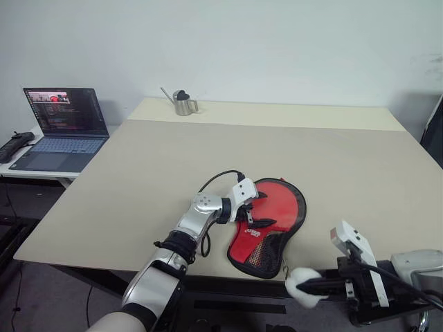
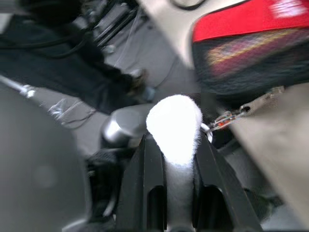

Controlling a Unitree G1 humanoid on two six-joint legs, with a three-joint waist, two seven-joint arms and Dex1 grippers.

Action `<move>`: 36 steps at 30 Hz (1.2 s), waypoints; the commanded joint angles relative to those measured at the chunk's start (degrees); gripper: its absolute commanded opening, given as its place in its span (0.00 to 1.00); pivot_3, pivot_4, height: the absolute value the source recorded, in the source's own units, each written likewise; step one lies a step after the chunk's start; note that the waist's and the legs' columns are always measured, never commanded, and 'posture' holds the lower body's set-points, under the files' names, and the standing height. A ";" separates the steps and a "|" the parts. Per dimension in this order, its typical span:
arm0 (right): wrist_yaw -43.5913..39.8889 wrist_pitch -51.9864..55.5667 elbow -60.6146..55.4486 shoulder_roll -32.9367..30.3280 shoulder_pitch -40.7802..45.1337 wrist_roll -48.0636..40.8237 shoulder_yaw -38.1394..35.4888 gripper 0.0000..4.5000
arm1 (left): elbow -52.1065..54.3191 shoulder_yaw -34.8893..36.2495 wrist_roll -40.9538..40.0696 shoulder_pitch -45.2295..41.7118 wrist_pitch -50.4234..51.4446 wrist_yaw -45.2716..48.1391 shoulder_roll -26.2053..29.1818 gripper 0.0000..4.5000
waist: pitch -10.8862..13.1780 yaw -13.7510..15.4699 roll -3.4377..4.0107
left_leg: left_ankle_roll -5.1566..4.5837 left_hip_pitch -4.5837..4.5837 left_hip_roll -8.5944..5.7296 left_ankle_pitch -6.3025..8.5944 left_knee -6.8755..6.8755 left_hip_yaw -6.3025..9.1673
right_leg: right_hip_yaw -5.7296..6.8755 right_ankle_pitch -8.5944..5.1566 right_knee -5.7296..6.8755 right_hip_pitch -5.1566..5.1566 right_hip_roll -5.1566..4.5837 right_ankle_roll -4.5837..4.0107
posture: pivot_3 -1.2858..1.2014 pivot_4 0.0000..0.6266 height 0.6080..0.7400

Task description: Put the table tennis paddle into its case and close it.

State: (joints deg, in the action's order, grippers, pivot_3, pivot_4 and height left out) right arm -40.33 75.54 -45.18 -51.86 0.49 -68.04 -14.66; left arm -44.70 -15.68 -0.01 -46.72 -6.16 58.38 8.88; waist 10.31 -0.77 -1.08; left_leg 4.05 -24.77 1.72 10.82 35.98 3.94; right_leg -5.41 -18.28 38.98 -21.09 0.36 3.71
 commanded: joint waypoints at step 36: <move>18.85 -16.71 7.81 -8.83 9.64 -17.49 0.80 1.00 | 3.34 -0.35 -0.40 2.48 1.99 -0.63 -3.19 1.00 | -0.01 0.60 -0.09 | -0.22 -0.02 -0.08 -0.14 0.03 -0.05 | -0.15 0.13 -0.02 -0.01 -0.04 0.13 | 0.52 0.24 1.00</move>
State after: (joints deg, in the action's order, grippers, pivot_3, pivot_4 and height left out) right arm -22.63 60.38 -39.09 -60.82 9.02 -86.69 -12.79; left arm -42.98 -15.32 0.20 -45.46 -5.39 56.01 6.51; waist 10.30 -0.17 -1.18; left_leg 3.83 -24.79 1.65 10.68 35.99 3.88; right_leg -5.56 -18.14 38.95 -21.12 0.31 3.84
